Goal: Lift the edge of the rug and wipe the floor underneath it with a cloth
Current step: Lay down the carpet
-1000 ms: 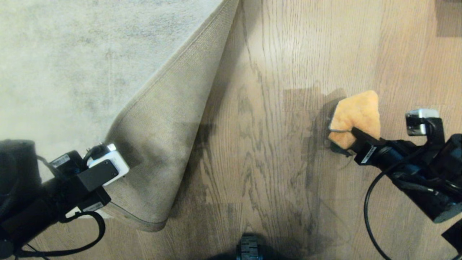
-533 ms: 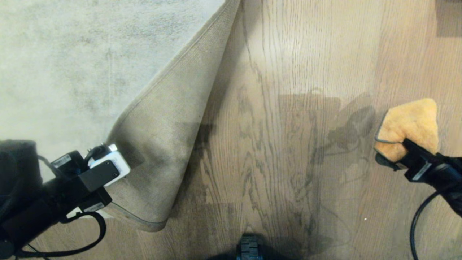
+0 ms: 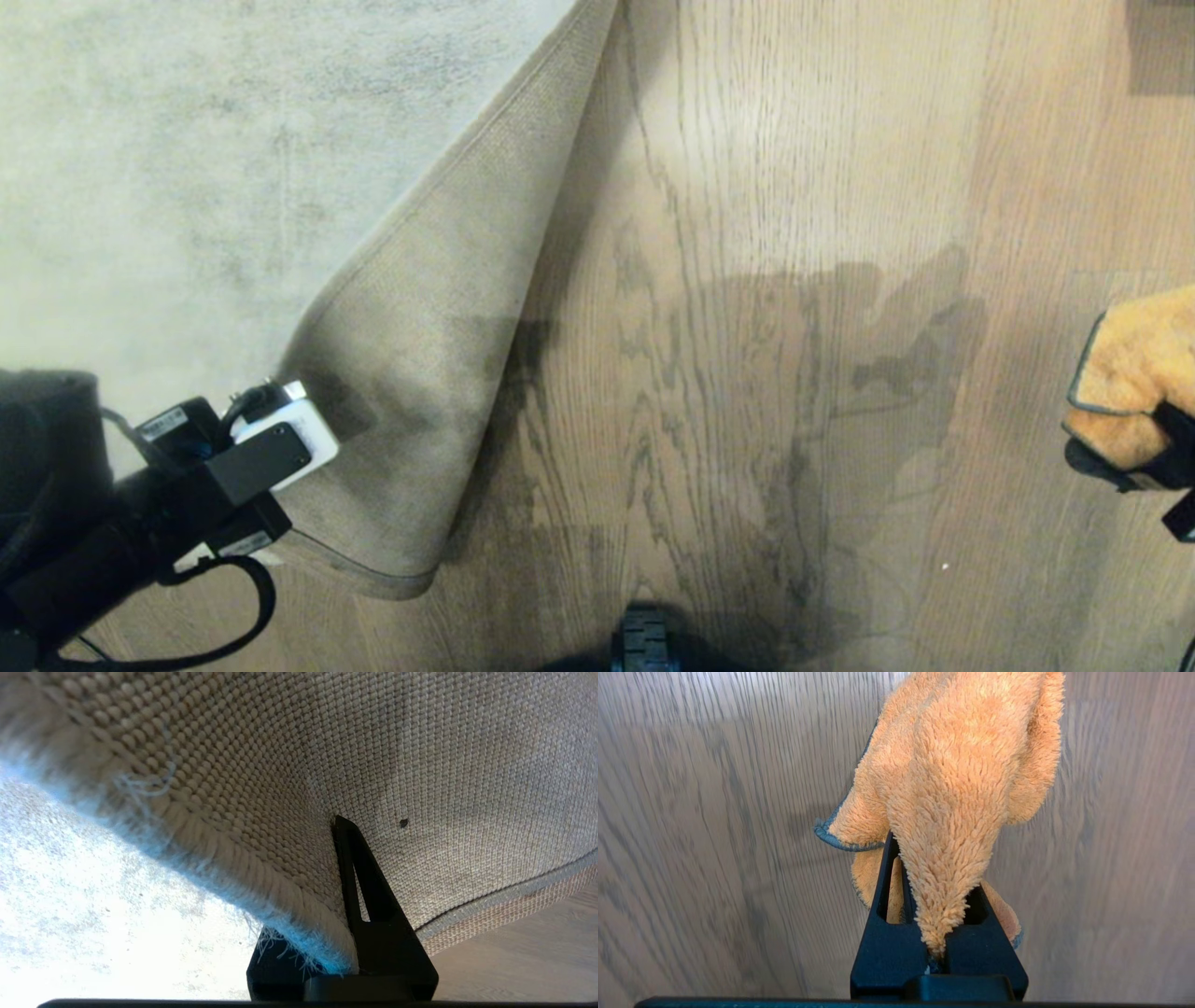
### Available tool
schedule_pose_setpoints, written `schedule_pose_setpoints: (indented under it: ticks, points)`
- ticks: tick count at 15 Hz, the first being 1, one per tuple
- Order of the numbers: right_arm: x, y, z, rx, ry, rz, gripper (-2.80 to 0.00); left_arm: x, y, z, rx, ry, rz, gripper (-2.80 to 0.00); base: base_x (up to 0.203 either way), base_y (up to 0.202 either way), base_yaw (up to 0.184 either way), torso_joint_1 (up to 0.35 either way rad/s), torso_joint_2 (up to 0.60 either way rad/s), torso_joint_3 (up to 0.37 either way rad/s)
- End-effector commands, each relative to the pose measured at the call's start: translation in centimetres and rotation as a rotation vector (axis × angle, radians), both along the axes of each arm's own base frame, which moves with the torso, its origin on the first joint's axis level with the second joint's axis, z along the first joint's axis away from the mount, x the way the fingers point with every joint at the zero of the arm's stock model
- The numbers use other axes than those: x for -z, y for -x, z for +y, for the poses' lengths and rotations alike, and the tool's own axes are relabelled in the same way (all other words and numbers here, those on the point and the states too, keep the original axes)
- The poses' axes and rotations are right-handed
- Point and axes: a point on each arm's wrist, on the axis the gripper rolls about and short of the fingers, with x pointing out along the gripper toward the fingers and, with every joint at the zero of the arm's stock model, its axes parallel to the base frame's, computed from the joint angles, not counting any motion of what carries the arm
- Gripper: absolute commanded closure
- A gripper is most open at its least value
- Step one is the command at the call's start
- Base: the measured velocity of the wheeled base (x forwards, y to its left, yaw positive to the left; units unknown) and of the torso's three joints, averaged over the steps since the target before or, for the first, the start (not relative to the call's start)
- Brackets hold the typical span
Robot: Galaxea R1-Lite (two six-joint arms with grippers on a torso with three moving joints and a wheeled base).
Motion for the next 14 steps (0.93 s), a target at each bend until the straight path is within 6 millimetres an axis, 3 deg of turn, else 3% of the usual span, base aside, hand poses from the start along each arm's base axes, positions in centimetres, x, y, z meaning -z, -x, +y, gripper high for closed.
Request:
schedule_pose_setpoints:
  ticks: [1, 5, 11, 14]
  points:
    - [-0.3, 1.8, 0.1, -0.002, 0.004, -0.022, 0.00, 0.1, 0.1, 0.1, -0.006, -0.006, 0.000, 0.00, 0.000, 0.000, 0.000, 0.000, 0.00, 0.000]
    - [0.7, 4.9, 0.6, -0.106, 0.021, 0.034, 0.00, 0.2, 0.1, 0.1, -0.016, -0.011, 0.003, 0.00, 0.000, 0.000, 0.000, 0.000, 0.00, 0.000]
    - [5.3, 11.2, 1.1, -0.176, 0.054, 0.166, 0.00, 0.4, 0.2, 0.1, -0.017, -0.013, 0.010, 0.00, 0.000, 0.000, 0.000, 0.000, 0.00, 0.000]
    - [7.3, 12.5, 1.1, -0.199, 0.055, 0.237, 0.00, 0.5, 0.3, 0.1, -0.017, -0.014, 0.012, 0.00, 0.000, 0.000, 0.000, 0.000, 0.00, 0.000]
